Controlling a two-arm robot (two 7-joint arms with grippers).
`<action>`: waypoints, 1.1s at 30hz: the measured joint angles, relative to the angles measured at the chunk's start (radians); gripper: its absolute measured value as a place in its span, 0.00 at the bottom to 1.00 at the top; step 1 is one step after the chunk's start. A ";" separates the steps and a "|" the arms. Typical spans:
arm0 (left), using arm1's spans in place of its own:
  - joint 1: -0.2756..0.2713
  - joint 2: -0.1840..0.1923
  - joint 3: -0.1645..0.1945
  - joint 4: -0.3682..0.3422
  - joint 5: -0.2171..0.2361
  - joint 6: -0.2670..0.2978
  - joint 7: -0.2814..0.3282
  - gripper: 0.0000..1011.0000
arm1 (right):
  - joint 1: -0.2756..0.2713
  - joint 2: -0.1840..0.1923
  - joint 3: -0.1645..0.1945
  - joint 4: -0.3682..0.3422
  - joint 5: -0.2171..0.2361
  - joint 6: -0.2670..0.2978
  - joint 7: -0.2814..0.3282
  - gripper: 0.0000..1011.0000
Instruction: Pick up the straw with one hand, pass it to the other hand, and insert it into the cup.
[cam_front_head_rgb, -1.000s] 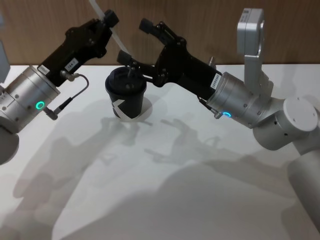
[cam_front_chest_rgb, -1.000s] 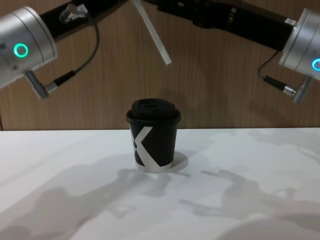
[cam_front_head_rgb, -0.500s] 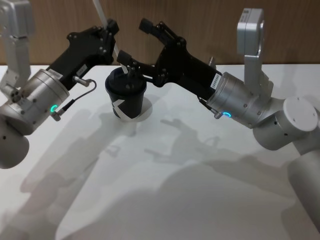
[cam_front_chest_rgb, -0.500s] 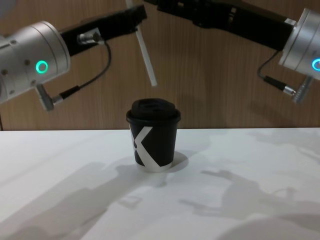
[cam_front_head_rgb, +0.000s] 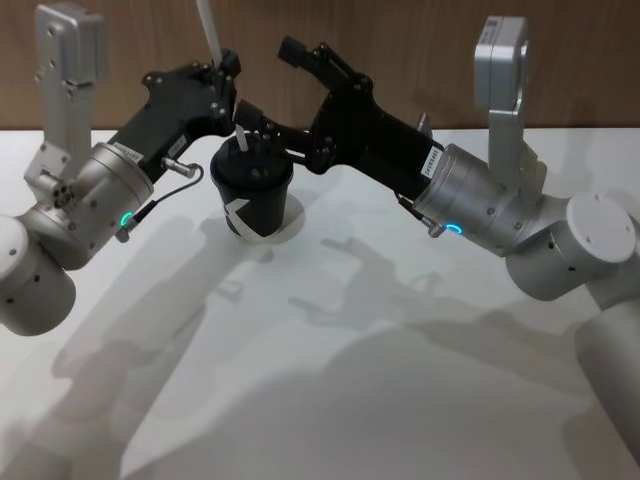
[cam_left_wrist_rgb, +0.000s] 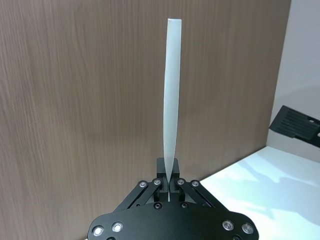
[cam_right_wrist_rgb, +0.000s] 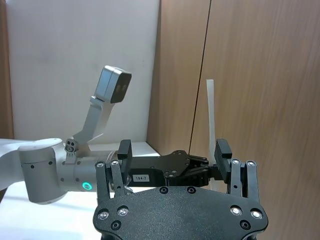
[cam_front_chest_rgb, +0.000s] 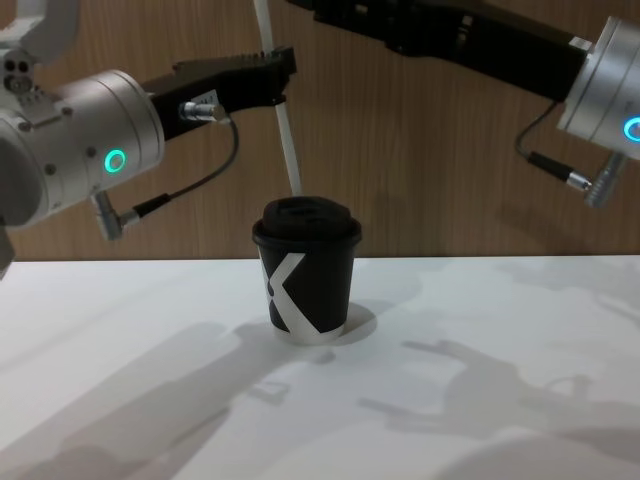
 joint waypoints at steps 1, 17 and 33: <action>-0.001 -0.001 0.001 0.002 0.002 0.000 0.001 0.01 | 0.000 0.000 0.000 0.000 0.000 0.000 0.000 0.99; -0.017 -0.019 0.007 0.029 0.034 0.005 -0.002 0.01 | 0.000 0.000 0.000 0.000 0.000 0.000 0.000 0.99; -0.019 -0.021 0.001 0.037 0.021 0.036 -0.046 0.01 | 0.000 0.000 0.000 0.000 0.000 0.000 0.000 0.99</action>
